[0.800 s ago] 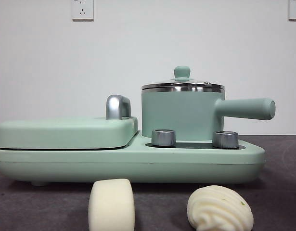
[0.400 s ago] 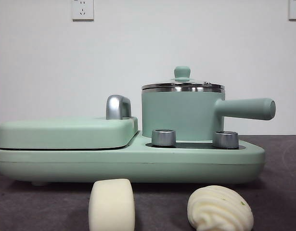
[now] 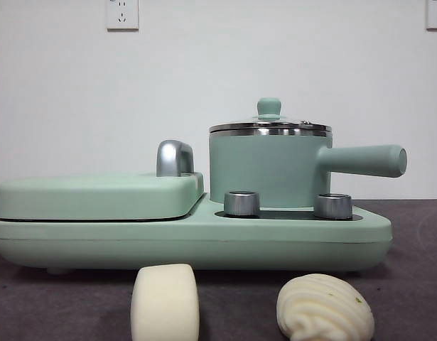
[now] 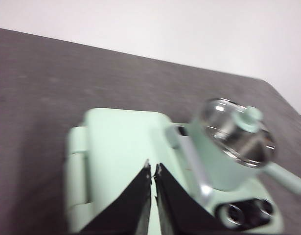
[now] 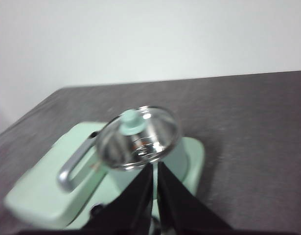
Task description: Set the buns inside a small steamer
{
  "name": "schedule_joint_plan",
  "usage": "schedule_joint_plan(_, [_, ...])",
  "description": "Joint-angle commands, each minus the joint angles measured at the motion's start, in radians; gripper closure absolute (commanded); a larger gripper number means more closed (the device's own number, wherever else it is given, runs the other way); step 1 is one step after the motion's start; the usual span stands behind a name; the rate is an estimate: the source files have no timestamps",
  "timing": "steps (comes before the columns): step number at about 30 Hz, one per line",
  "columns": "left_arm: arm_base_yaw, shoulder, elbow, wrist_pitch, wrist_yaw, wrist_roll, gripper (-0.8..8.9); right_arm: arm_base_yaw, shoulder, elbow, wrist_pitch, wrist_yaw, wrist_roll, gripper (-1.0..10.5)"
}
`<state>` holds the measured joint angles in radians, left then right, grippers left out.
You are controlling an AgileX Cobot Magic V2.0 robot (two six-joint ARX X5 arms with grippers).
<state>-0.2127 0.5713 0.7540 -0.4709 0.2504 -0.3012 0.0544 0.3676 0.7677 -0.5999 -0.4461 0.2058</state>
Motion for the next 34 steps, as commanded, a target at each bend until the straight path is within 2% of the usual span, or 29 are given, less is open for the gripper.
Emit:
schedule_joint_plan(1, [-0.013,0.07,0.078,-0.017,0.095,0.063,7.97,0.003,0.068,0.087,-0.047,-0.082,-0.111,9.3])
schedule_joint_plan(4, [-0.027,0.141,0.147,-0.064,0.191,0.104,7.97,0.003,0.129,0.157,-0.098,-0.183,-0.188,9.3])
schedule_joint_plan(7, [-0.046,0.195,0.189,-0.096,0.283,0.142,7.97,0.003,0.168,0.197,-0.122,-0.241,-0.216,9.3])
schedule_joint_plan(9, [-0.056,0.211,0.19,-0.085,0.321,0.144,7.96,0.003,0.174,0.202,-0.119,-0.252,-0.215,9.3])
schedule_joint_plan(15, [-0.064,0.241,0.19,-0.083,0.323,0.144,7.68,0.003,0.174,0.202,-0.122,-0.251,-0.214,9.3])
schedule_joint_plan(18, [-0.063,0.247,0.19,-0.083,0.323,0.144,6.49,0.003,0.174,0.202,-0.129,-0.246,-0.214,8.0])
schedule_joint_plan(22, [-0.063,0.252,0.19,-0.082,0.323,0.169,3.8,0.003,0.175,0.202,-0.132,-0.233,-0.214,5.4])
schedule_joint_plan(24, [-0.063,0.253,0.19,-0.082,0.323,0.183,3.17,0.003,0.175,0.202,-0.133,-0.233,-0.214,5.1])
schedule_joint_plan(34, [-0.064,0.262,0.19,-0.082,0.323,0.176,3.14,0.003,0.174,0.202,-0.137,-0.235,-0.201,5.1])
